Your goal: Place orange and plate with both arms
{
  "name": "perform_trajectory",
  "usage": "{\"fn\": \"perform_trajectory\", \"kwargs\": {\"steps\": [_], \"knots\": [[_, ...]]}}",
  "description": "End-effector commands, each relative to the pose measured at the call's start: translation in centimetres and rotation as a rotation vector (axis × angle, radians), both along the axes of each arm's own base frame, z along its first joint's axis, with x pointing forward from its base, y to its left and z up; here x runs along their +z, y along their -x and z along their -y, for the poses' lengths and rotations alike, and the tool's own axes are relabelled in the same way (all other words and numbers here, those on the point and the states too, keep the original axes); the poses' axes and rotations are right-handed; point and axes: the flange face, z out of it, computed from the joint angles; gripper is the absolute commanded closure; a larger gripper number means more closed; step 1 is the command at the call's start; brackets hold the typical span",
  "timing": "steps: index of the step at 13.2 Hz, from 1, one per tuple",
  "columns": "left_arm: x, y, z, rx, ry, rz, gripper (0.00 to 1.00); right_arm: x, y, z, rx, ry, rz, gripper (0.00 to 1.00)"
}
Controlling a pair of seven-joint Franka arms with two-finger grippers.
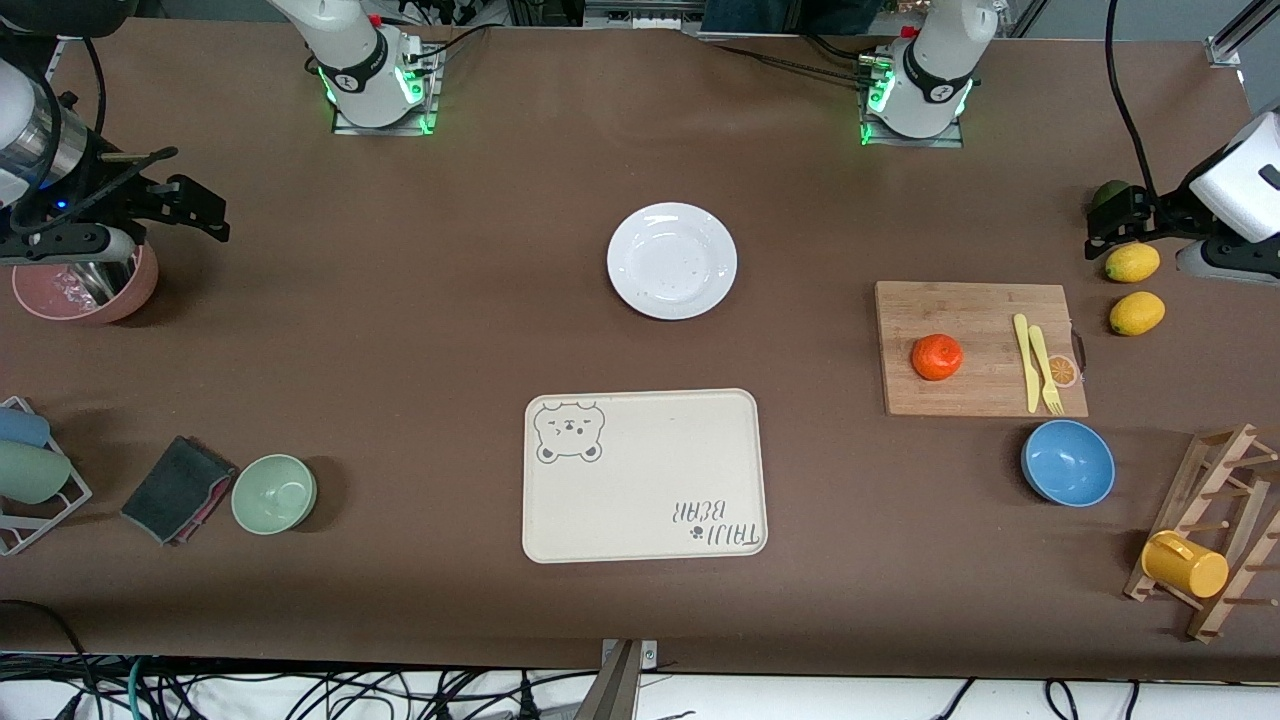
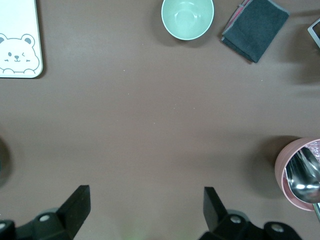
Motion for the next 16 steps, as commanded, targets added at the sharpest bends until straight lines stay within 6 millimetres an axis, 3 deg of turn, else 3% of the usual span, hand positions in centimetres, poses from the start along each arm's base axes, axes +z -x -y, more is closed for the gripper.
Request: {"fn": "perform_trajectory", "kwargs": {"steps": [1,11,14,16], "knots": [[0.6,-0.4,0.0,-0.018,-0.013,0.004,0.0,0.7,-0.3,0.2,0.006,-0.007,0.012,0.0],[0.6,-0.4,0.1,-0.021,-0.013,0.004,0.0,0.5,-0.3,0.3,0.005,-0.007,-0.003,0.0],[0.6,-0.4,0.0,-0.019,-0.013,0.004,0.0,-1.2,-1.0,0.7,0.0,-0.006,-0.034,0.0],[0.6,-0.4,0.0,-0.019,-0.013,0.004,0.0,-1.1,-1.0,0.6,-0.002,0.006,-0.032,0.0]]}}
